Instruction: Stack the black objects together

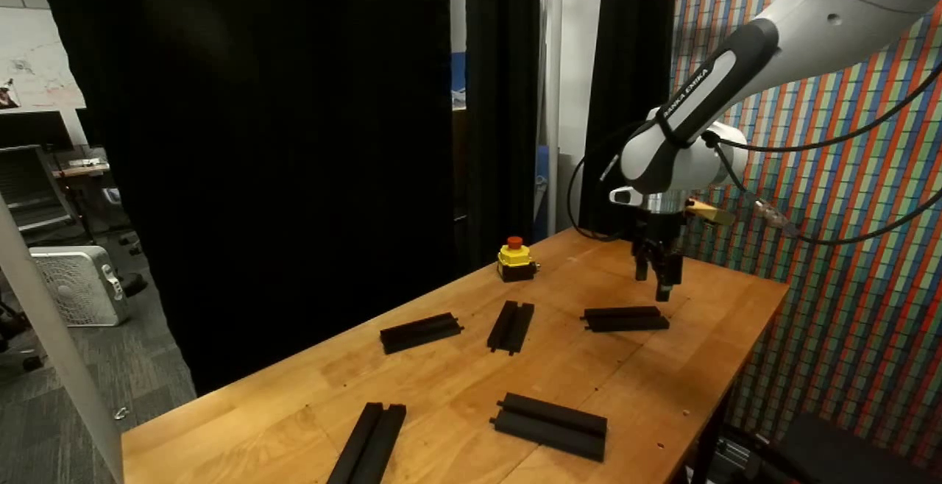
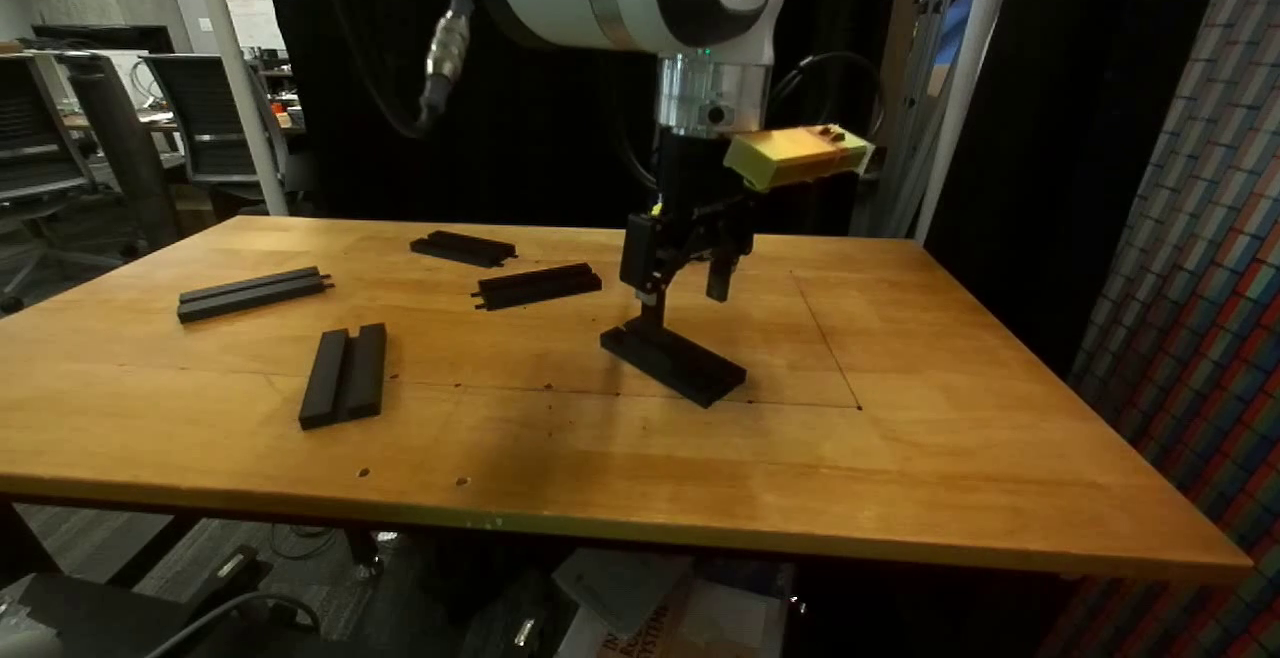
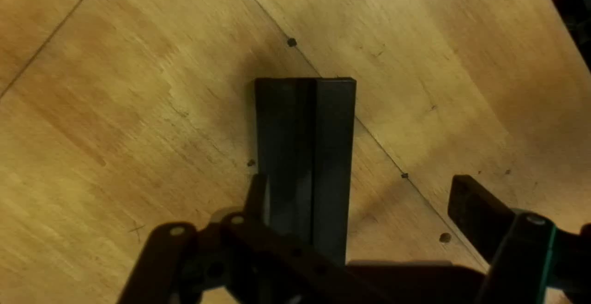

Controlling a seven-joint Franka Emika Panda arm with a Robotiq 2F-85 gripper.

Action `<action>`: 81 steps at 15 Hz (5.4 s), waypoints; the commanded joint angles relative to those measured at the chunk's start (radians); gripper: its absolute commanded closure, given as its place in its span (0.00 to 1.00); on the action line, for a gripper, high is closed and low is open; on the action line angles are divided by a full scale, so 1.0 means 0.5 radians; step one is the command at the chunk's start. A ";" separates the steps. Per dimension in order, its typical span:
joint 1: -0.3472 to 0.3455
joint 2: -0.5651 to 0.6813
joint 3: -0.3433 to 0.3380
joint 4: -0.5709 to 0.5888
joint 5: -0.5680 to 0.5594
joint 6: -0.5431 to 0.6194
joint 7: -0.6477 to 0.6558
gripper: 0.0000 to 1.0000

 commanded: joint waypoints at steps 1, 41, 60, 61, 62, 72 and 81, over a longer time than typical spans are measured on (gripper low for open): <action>-0.105 0.208 0.140 0.075 0.096 0.206 -0.046 0.00; -0.186 0.500 0.674 0.107 -0.151 0.493 -0.451 0.55; 0.131 0.481 0.669 0.196 -0.449 0.320 -0.451 0.00; 0.159 0.472 0.665 0.211 -0.498 0.282 -0.408 0.00; 0.182 0.462 0.664 0.222 -0.544 0.247 -0.369 0.00; 0.279 0.362 0.691 0.295 -0.786 0.135 -0.121 0.00; 0.249 0.574 0.731 0.645 -0.721 0.075 -0.450 0.00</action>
